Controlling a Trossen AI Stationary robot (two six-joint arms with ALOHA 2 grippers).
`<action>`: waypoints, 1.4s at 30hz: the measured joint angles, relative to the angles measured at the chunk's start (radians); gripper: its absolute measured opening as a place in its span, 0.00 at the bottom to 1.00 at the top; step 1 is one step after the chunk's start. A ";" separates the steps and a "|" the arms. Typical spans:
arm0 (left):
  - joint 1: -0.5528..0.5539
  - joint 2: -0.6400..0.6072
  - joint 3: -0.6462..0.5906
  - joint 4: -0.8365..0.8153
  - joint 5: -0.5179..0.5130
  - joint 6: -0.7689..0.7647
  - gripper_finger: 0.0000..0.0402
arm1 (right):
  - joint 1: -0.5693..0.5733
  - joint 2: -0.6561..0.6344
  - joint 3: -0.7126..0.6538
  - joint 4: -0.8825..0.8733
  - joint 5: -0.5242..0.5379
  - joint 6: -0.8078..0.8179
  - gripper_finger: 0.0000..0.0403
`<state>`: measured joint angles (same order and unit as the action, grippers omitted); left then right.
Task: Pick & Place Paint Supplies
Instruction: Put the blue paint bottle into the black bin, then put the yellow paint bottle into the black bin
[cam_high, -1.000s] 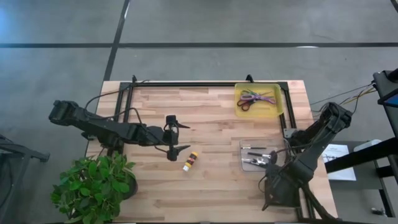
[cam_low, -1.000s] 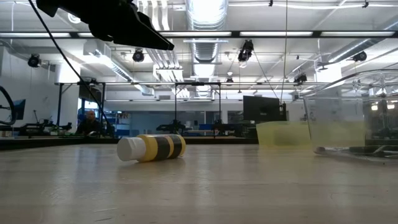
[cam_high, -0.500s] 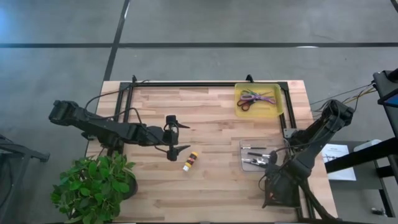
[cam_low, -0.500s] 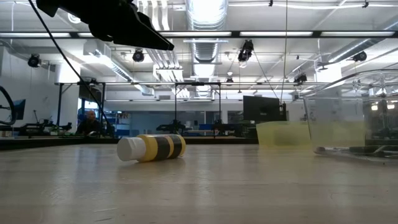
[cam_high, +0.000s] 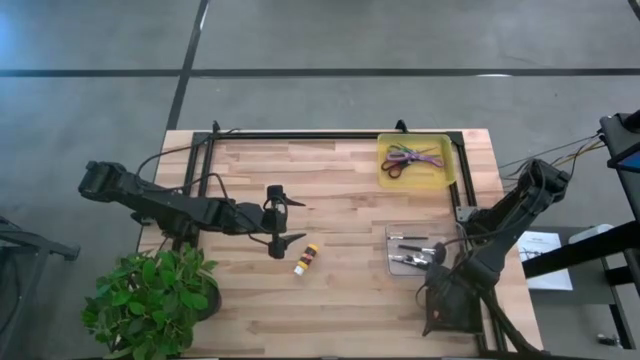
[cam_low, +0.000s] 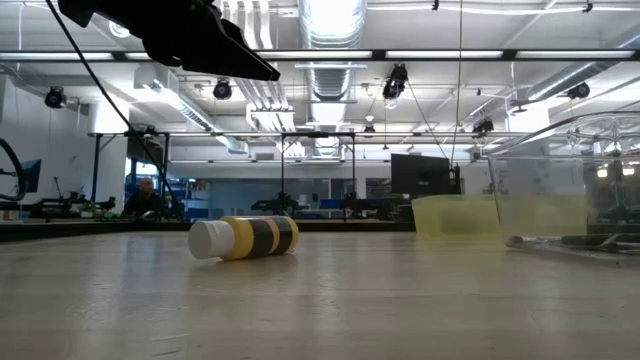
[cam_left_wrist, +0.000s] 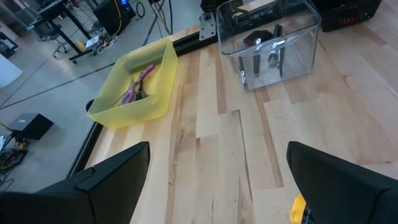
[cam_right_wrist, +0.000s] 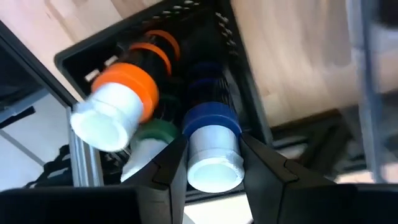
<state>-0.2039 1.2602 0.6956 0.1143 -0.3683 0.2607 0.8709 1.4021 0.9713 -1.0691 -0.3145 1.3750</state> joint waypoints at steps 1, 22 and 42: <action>0.000 0.000 0.000 0.000 0.000 0.000 0.95 | 0.001 0.003 -0.007 0.019 0.000 0.003 0.28; 0.000 0.000 0.000 0.000 0.000 0.000 0.95 | 0.015 0.007 -0.027 0.022 -0.001 0.042 0.47; 0.000 0.000 0.000 0.000 0.000 0.000 0.95 | 0.015 0.001 0.175 -0.200 0.207 0.040 0.63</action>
<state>-0.2039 1.2602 0.6956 0.1139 -0.3679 0.2610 0.8864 1.4029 1.1465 -1.2693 -0.1072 1.4147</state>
